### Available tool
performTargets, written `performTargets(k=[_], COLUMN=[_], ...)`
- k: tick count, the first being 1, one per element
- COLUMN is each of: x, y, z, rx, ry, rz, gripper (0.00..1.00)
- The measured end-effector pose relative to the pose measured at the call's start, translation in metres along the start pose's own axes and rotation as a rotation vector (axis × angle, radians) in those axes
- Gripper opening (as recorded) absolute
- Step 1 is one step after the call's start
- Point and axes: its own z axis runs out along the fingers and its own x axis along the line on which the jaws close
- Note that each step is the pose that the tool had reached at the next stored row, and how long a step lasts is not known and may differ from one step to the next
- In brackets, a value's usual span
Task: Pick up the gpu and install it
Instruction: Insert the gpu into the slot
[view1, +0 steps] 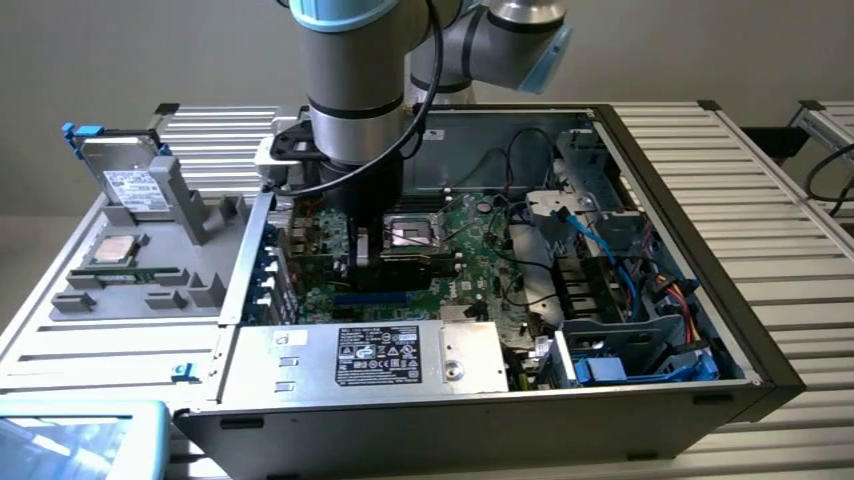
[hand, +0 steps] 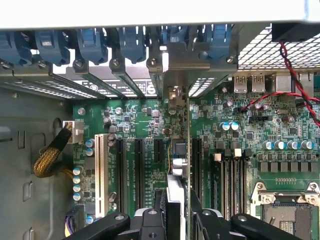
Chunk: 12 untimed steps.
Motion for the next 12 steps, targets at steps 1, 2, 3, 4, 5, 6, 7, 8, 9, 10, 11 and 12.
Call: performTargets(k=[1,2,3,4,5,6,7,8,9,10,11,12], x=[0.0000,0.0000,0.0000,0.0000,0.0005,0.0012,0.0012,0.0012,0.0013,0.0013,0.0013,0.0013], y=[0.0000,0.0000,0.0000,0.0000,0.0001,0.0002,0.0002,0.0002,0.0002,0.0001,0.0001,0.0001], z=[0.0000,0.0000,0.0001,0.0001,0.0003,0.0003,0.0003,0.0003,0.0003,0.0003,0.0003,0.0003], rx=[0.0000,0.0001,0.0000,0.0000,0.0001,0.0001,0.0001,0.0001,0.0000,0.0000,0.0000,-0.0001], ry=[0.0000,-0.0001,0.0000,0.0000,-0.0003,-0.0003,-0.0002,-0.0002,-0.0001,0.0000,0.0000,0.0001], rz=[0.000,0.000,0.000,0.000,0.000,0.000,0.000,0.000,0.000,0.000,0.000,0.000], gripper=[0.28,0.28,0.28,0.28,0.28,0.28,0.28,0.28,0.28,0.28,0.28,0.28])
